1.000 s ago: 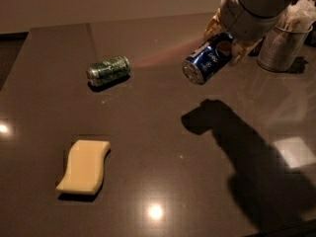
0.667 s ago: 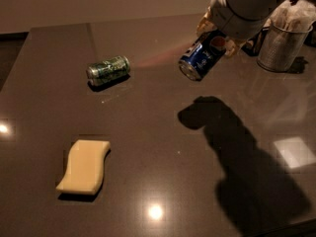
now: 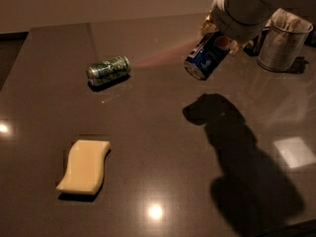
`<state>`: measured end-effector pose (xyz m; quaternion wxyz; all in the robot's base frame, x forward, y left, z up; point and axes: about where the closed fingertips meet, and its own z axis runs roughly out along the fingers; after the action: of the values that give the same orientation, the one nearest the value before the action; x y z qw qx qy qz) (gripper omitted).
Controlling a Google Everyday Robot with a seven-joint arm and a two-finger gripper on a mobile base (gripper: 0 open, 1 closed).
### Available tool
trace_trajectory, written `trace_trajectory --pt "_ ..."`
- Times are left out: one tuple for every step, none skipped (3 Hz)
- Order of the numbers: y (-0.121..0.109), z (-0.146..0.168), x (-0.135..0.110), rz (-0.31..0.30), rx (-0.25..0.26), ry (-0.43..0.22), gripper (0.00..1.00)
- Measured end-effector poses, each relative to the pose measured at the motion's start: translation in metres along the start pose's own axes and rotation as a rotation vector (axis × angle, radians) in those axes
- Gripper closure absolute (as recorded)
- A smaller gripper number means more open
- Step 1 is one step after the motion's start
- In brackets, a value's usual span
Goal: Place pepsi can upright
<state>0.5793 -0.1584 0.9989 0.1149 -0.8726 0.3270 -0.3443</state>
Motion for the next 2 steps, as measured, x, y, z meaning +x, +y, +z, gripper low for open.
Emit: trace_trajectory --pt "0.005 0.0062 0.0102 -0.039 -0.011 0.059 1.0" --pt "0.0074 0.0136 0.0167 -0.127 0.022 0.106 1.0"
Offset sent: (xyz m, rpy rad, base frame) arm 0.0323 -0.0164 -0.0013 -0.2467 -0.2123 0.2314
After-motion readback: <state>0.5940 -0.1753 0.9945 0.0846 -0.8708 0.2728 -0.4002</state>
